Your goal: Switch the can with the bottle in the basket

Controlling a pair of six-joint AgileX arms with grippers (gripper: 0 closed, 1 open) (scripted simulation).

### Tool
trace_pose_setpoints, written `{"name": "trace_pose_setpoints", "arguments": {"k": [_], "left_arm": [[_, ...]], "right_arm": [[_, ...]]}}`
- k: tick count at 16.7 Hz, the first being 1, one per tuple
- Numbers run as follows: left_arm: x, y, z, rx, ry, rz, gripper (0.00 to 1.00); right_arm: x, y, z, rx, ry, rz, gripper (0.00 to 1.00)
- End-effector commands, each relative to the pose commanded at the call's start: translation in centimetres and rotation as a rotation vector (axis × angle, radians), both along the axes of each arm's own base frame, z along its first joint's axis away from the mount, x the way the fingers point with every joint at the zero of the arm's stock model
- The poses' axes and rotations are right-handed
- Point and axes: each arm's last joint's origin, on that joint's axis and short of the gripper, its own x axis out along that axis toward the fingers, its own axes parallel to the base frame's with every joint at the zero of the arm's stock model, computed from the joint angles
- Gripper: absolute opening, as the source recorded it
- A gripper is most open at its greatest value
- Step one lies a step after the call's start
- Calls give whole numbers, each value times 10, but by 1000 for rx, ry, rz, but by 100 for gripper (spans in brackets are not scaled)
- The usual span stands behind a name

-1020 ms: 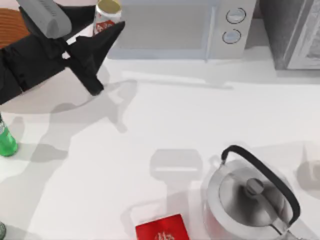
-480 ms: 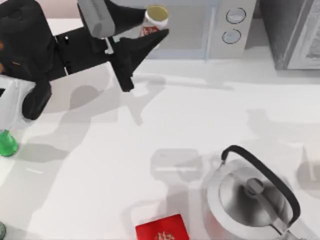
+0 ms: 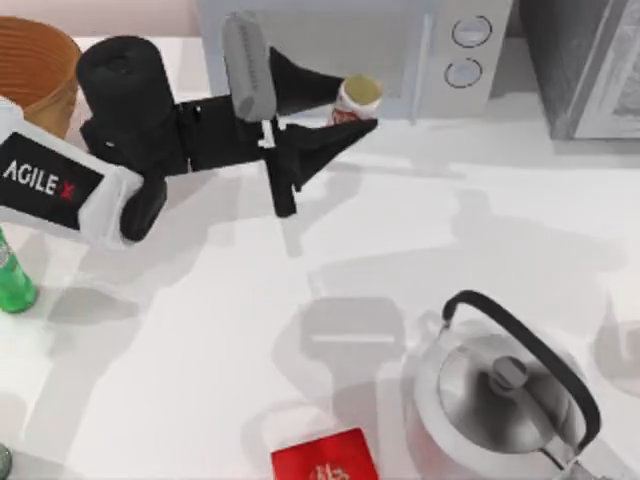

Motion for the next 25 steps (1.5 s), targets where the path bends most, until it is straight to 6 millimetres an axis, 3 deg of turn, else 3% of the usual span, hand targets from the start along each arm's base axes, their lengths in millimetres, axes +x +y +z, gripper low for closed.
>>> {"name": "trace_pose_setpoints", "arguments": {"k": [7, 12, 20, 25], "left_arm": [[19, -17, -79, 21, 70, -144, 0], [22, -17, -129, 34, 156, -189, 0], [22, -16, -135, 37, 180, -185, 0], [22, -16, -135, 37, 180, -185, 38]], "right_arm": [[0, 0, 0, 0, 0, 0, 100], [0, 0, 0, 0, 0, 0, 100], [0, 0, 0, 0, 0, 0, 100], [0, 0, 0, 0, 0, 0, 100]]}}
